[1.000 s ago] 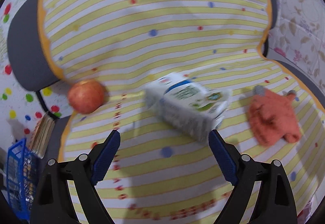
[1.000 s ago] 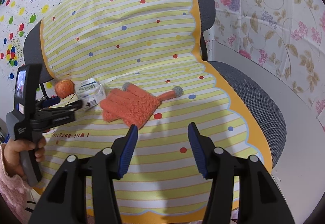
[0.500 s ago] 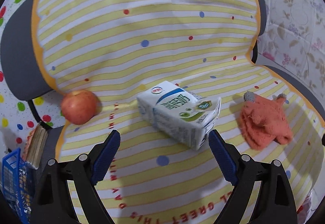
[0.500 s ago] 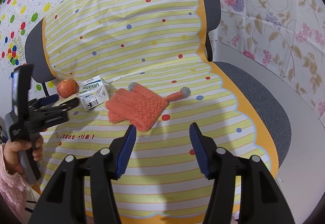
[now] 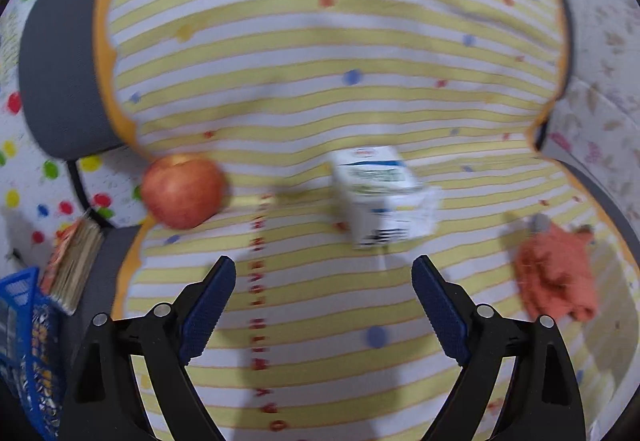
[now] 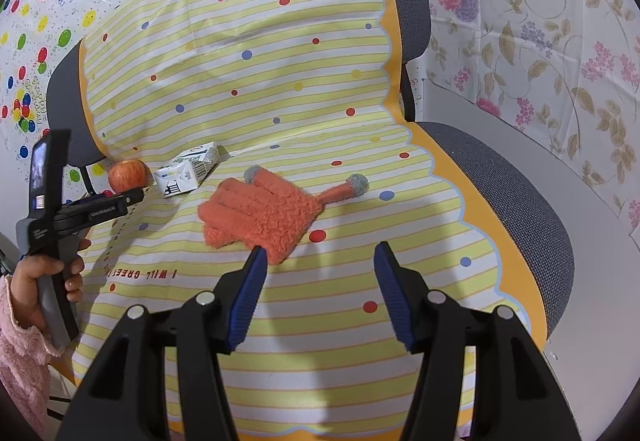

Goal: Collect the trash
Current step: 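Lower the left tool onto the white milk carton and close it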

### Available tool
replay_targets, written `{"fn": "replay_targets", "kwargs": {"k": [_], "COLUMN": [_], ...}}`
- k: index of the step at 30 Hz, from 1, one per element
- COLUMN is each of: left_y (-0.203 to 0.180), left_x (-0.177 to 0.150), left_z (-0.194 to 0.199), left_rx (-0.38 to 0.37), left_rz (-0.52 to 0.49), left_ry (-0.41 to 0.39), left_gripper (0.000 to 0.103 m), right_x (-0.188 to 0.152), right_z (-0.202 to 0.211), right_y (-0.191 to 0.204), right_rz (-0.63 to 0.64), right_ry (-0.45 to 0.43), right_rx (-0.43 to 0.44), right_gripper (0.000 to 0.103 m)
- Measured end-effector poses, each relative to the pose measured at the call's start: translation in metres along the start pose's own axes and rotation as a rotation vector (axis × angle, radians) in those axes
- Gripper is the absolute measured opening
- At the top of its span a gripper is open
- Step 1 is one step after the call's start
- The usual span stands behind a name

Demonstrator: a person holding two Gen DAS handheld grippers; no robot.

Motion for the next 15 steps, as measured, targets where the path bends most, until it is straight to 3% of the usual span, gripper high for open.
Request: {"fn": "replay_targets", "kwargs": {"k": [3,7,15], "left_y": [-0.025,-0.029,-0.032], "left_x": [0.016,0.034,0.057], "left_z": [-0.011,-0.043,-0.083], "left_rx": [0.003,-0.003,-0.006], "left_rz": [-0.052,-0.014,0.008], "left_ry": [0.019,0.081,0.168], "left_gripper": [0.091,0.091,0.090], "right_x": [0.004,0.011,0.021], "right_z": [-0.005,-0.014,-0.030], "right_y": [-0.002,-0.006,-0.008], "right_rz": [-0.009,-0.008,-0.022], "right_ry": [-0.003,0.006,0.010], "right_rx": [-0.003,-0.013,-0.009], "right_gripper": [0.066,0.077,0.081]}}
Point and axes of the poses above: each gripper's, at about its wrist camera, not at the fingertips, and z roughly against the way its jaws point, y to its left, x to its top, the point moved 3 cm from there along -z, roughly the way its jaws point, and after that the axes turned 12 degrees about -z, right-handed, at the moved point
